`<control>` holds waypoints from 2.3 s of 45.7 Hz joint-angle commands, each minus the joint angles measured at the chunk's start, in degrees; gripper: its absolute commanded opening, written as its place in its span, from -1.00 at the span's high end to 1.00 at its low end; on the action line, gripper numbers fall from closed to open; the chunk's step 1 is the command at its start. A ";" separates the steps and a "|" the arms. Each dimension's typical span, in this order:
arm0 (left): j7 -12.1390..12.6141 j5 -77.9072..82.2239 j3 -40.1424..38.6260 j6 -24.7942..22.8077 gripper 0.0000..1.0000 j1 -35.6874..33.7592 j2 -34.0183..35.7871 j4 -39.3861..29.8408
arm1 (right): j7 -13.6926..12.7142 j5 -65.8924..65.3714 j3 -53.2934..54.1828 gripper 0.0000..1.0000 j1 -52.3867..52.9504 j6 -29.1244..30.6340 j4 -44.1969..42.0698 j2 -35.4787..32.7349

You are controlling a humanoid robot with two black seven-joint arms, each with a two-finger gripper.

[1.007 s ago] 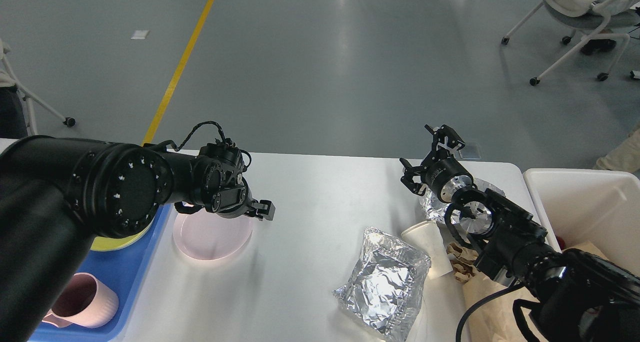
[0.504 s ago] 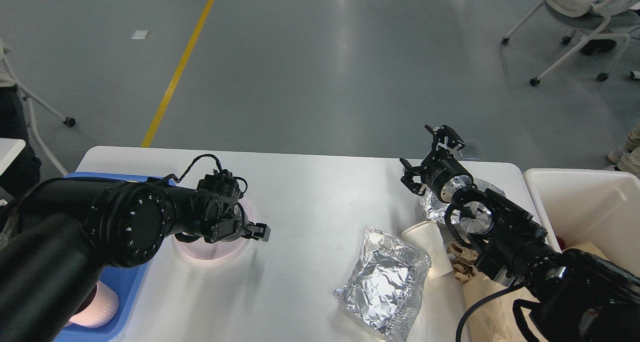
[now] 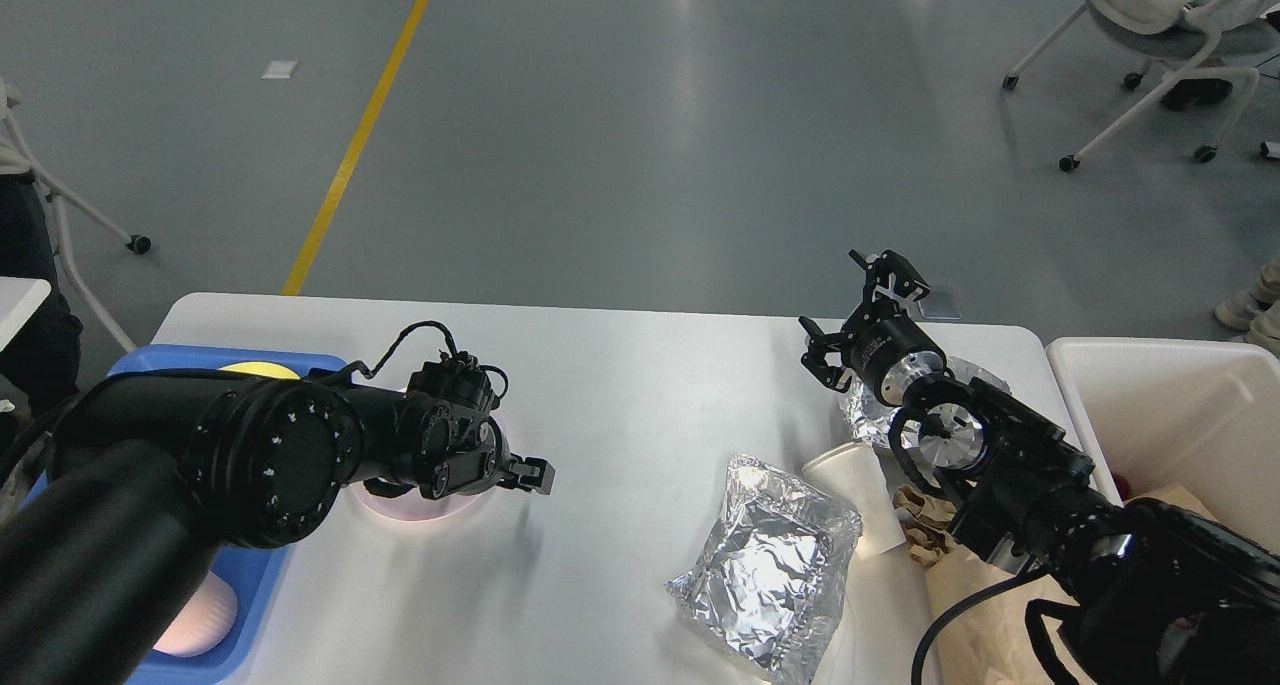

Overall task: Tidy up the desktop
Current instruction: 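Grasp the edge of the pink plate with the left gripper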

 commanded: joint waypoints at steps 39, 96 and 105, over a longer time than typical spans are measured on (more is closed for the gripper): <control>-0.61 1.49 -0.61 2.92 -0.39 4.91 0.08 3.83 | 0.00 0.00 0.00 -1.00 0.00 0.09 0.00 0.03; 0.01 1.23 -3.16 -9.73 1.00 3.51 0.08 3.30 | 0.08 0.00 0.00 -1.00 0.00 0.00 0.00 -0.05; -0.17 0.61 -5.17 -21.67 1.00 -0.70 0.26 3.04 | 0.00 0.00 0.00 -1.00 0.00 0.00 0.00 -0.05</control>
